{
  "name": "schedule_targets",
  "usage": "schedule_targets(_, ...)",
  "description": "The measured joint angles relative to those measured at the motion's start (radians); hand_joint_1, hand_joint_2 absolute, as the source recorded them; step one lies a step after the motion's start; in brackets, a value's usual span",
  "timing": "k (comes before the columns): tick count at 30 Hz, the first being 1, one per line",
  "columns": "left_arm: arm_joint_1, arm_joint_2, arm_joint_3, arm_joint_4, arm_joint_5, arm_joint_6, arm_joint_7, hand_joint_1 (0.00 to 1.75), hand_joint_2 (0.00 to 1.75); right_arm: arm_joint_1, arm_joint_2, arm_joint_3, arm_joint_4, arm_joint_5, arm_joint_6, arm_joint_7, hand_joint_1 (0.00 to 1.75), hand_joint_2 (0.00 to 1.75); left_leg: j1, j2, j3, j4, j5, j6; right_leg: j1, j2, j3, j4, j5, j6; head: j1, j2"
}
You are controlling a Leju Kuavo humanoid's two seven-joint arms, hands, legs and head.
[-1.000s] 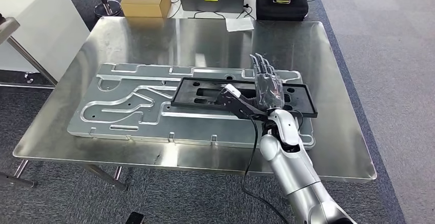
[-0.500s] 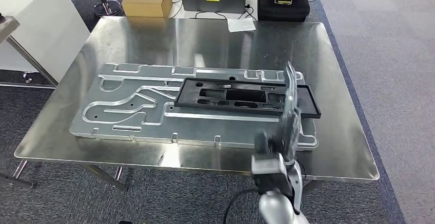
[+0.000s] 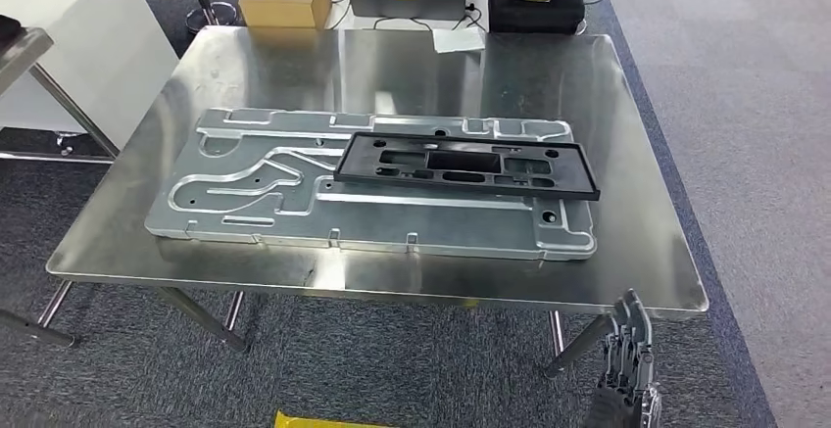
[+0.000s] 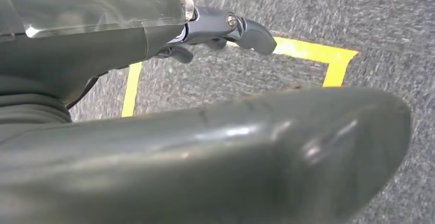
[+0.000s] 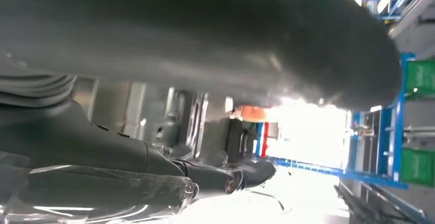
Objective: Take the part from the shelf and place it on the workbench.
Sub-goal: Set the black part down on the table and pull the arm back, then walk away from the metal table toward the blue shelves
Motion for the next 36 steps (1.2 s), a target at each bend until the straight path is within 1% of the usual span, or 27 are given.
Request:
schedule_targets(1,0.001,-0.002,0.006,0.000,0.002,0.002,-0.001,0.00,0.00,0.008,0.030,-0.049,0.020,-0.002,0.011,-0.014,0.00,0.00,0.001,0.000,-0.008,0.011,-0.020,-0.006,-0.002,-0.001,-0.012,-0.001,0.011,-0.008,-0.001,0.000)
schedule_targets(2,0.002,-0.004,0.011,0.000,0.003,0.004,-0.001,0.00,0.00,0.015,0.053,-0.091,0.044,0.000,0.004,-0.023,0.00,0.00,0.003,0.000,-0.018,0.040,-0.059,-0.012,-0.004,-0.003,-0.025,-0.002,0.024,-0.015,-0.003,0.000)
schedule_targets(4,0.002,-0.009,0.019,0.000,0.006,0.006,-0.003,0.00,0.00,0.026,0.086,-0.169,0.100,0.006,0.000,-0.041,0.00,0.00,0.005,0.001,-0.044,0.150,-0.170,-0.021,-0.005,-0.005,-0.056,-0.001,0.048,-0.021,-0.006,0.000)
schedule_targets(5,0.002,-0.011,0.021,0.000,0.007,0.007,-0.003,0.00,0.00,0.030,0.100,-0.205,0.127,0.009,0.009,-0.052,0.00,0.00,0.006,0.002,-0.051,0.213,-0.209,-0.024,-0.003,-0.006,-0.073,0.000,0.060,-0.021,-0.006,0.000)
schedule_targets(6,0.002,-0.013,0.024,0.000,0.007,0.008,-0.004,0.00,0.00,0.032,0.112,-0.238,0.151,0.011,0.019,-0.059,0.00,0.00,0.007,0.002,-0.048,0.260,-0.222,-0.025,-0.002,-0.006,-0.090,0.003,0.072,-0.020,-0.006,0.000)
schedule_targets(7,0.001,-0.015,0.026,0.000,0.007,0.008,-0.004,0.00,0.00,0.034,0.121,-0.267,0.171,0.011,0.028,-0.057,0.00,0.00,0.007,0.002,-0.030,0.279,-0.210,-0.024,-0.001,-0.008,-0.107,0.006,0.083,-0.020,-0.006,0.000)
schedule_targets(9,0.000,-0.017,0.032,0.000,0.008,0.008,-0.004,0.00,0.00,0.032,0.136,-0.315,0.216,0.017,0.046,-0.028,0.00,0.00,0.005,0.009,0.057,0.210,-0.158,-0.016,0.002,-0.016,-0.134,0.012,0.101,-0.019,-0.006,0.000)
schedule_targets(11,-0.007,-0.017,0.037,0.000,0.008,0.011,-0.004,0.00,0.00,0.019,0.146,-0.368,0.291,0.035,0.079,0.009,0.00,0.00,-0.003,0.039,0.180,0.048,-0.158,-0.001,0.005,-0.027,-0.145,0.016,0.117,-0.013,-0.006,0.000)
schedule_targets(12,-0.012,-0.018,0.038,0.000,0.008,0.012,-0.004,0.00,0.00,0.005,0.150,-0.403,0.343,0.049,0.097,0.020,0.00,0.00,-0.008,0.051,0.222,-0.016,-0.170,0.008,0.005,-0.033,-0.145,0.015,0.125,-0.006,-0.006,0.000)
schedule_targets(13,-0.017,-0.018,0.040,0.000,0.008,0.013,-0.004,0.00,0.00,-0.015,0.153,-0.440,0.401,0.063,0.111,0.025,0.00,0.00,-0.013,0.057,0.243,-0.056,-0.181,0.017,0.003,-0.042,-0.143,0.012,0.133,0.001,-0.006,0.000)
schedule_targets(14,-0.018,-0.019,0.041,0.000,0.008,0.014,-0.004,0.00,0.00,-0.041,0.156,-0.482,0.467,0.082,0.121,0.027,0.00,0.00,-0.016,0.052,0.242,-0.070,-0.177,0.026,0.002,-0.052,-0.142,0.007,0.143,0.008,-0.007,0.000)
schedule_targets(15,-0.018,-0.021,0.043,0.000,0.008,0.015,-0.004,0.00,0.00,-0.072,0.158,-0.529,0.537,0.105,0.127,0.027,0.00,0.00,-0.015,0.046,0.235,-0.075,-0.163,0.034,0.000,-0.056,-0.143,0.003,0.149,0.015,-0.008,0.000)
schedule_targets(16,-0.017,-0.022,0.044,0.000,0.008,0.015,-0.004,0.00,0.00,-0.107,0.159,-0.584,0.614,0.132,0.135,0.028,0.00,0.00,-0.014,0.040,0.225,-0.080,-0.147,0.042,-0.001,-0.050,-0.147,0.008,0.137,0.022,-0.009,0.000)
schedule_targets(17,-0.016,-0.024,0.044,0.000,0.008,0.015,-0.004,0.00,0.00,-0.143,0.160,-0.645,0.695,0.161,0.148,0.028,0.00,0.00,-0.012,0.035,0.211,-0.085,-0.129,0.049,-0.003,-0.039,-0.155,0.027,0.104,0.028,-0.008,0.000)
schedule_targets(18,-0.015,-0.026,0.045,0.000,0.008,0.015,-0.003,0.00,0.00,-0.180,0.161,-0.710,0.776,0.186,0.166,0.028,0.00,0.00,-0.010,0.030,0.195,-0.088,-0.112,0.053,-0.004,-0.026,-0.167,0.067,0.052,0.032,-0.008,0.000)
schedule_targets(20,-0.015,-0.028,0.046,0.000,0.009,0.017,-0.003,0.00,0.00,-0.247,0.162,-0.839,0.922,0.203,0.218,0.030,0.00,0.00,-0.012,0.017,0.158,-0.085,-0.084,0.058,-0.006,-0.010,-0.191,0.186,-0.049,0.037,-0.006,0.000)
schedule_targets(21,-0.014,-0.029,0.048,0.000,0.010,0.018,-0.002,0.00,0.00,-0.279,0.162,-0.902,0.989,0.195,0.250,0.033,0.00,0.00,-0.012,0.009,0.140,-0.082,-0.072,0.057,-0.006,-0.008,-0.196,0.240,-0.067,0.039,-0.006,0.000)
schedule_targets(22,-0.014,-0.030,0.050,0.000,0.011,0.019,0.000,0.00,0.00,-0.309,0.161,-0.960,1.050,0.185,0.276,0.037,0.00,0.00,-0.012,0.002,0.120,-0.076,-0.060,0.055,-0.006,-0.006,-0.187,0.268,-0.058,0.039,-0.006,0.000)
schedule_targets(23,-0.013,-0.032,0.053,0.000,0.011,0.021,0.002,0.00,0.00,-0.337,0.161,-1.017,1.109,0.181,0.293,0.043,0.00,0.00,-0.012,-0.006,0.100,-0.068,-0.049,0.053,-0.006,-0.004,-0.162,0.262,-0.032,0.038,-0.006,0.000)
schedule_targets(25,-0.013,-0.037,0.058,0.000,0.012,0.024,0.005,0.00,0.00,-0.385,0.159,-1.110,1.207,0.198,0.292,0.060,0.00,0.00,-0.012,-0.022,0.063,-0.049,-0.032,0.045,-0.008,0.019,-0.064,0.152,0.011,0.033,-0.006,0.000)
schedule_targets(27,-0.015,-0.040,0.061,0.000,0.012,0.024,0.007,0.00,0.00,-0.421,0.156,-1.181,1.289,0.227,0.274,0.083,0.00,0.00,-0.014,-0.037,0.037,-0.030,-0.018,0.035,-0.008,0.052,0.026,0.016,-0.005,0.024,-0.007,0.000)
schedule_targets(28,-0.015,-0.041,0.062,0.000,0.013,0.024,0.008,0.00,0.00,-0.437,0.153,-1.211,1.325,0.236,0.268,0.095,0.00,0.00,-0.015,-0.044,0.029,-0.026,-0.009,0.030,-0.006,0.061,0.046,-0.019,-0.018,0.020,-0.006,0.000)
schedule_targets(30,-0.012,-0.041,0.064,0.000,0.014,0.024,0.008,0.00,0.00,-0.464,0.149,-1.268,1.393,0.235,0.269,0.122,0.00,0.00,-0.015,-0.059,0.018,-0.024,0.009,0.017,-0.005,0.045,0.040,-0.028,-0.013,0.007,-0.004,0.000)
schedule_targets(31,-0.010,-0.041,0.066,-0.001,0.014,0.024,0.008,0.00,0.00,-0.477,0.146,-1.293,1.422,0.230,0.272,0.135,0.00,0.00,-0.013,-0.058,0.010,-0.018,0.003,0.012,-0.007,0.034,0.031,-0.027,-0.004,-0.002,-0.004,0.000)
schedule_targets(32,-0.009,-0.041,0.067,-0.001,0.015,0.024,0.009,0.00,0.00,-0.488,0.142,-1.315,1.449,0.227,0.272,0.148,0.00,0.00,-0.011,-0.050,-0.001,0.003,-0.024,0.007,-0.008,0.022,0.019,-0.028,0.007,-0.010,-0.007,0.000)
schedule_targets(35,-0.008,-0.042,0.069,-0.001,0.015,0.024,0.009,0.00,0.00,-0.509,0.131,-1.365,1.515,0.242,0.252,0.191,0.00,0.00,-0.001,-0.011,-0.046,0.168,-0.173,-0.012,-0.006,-0.016,-0.022,-0.026,0.039,-0.020,-0.015,0.000)
schedule_targets(36,-0.008,-0.042,0.069,-0.001,0.014,0.024,0.008,0.00,0.00,-0.513,0.126,-1.376,1.534,0.254,0.240,0.206,0.00,0.00,0.002,-0.006,-0.054,0.228,-0.198,-0.017,-0.005,-0.029,-0.038,-0.023,0.048,-0.019,-0.016,0.000)
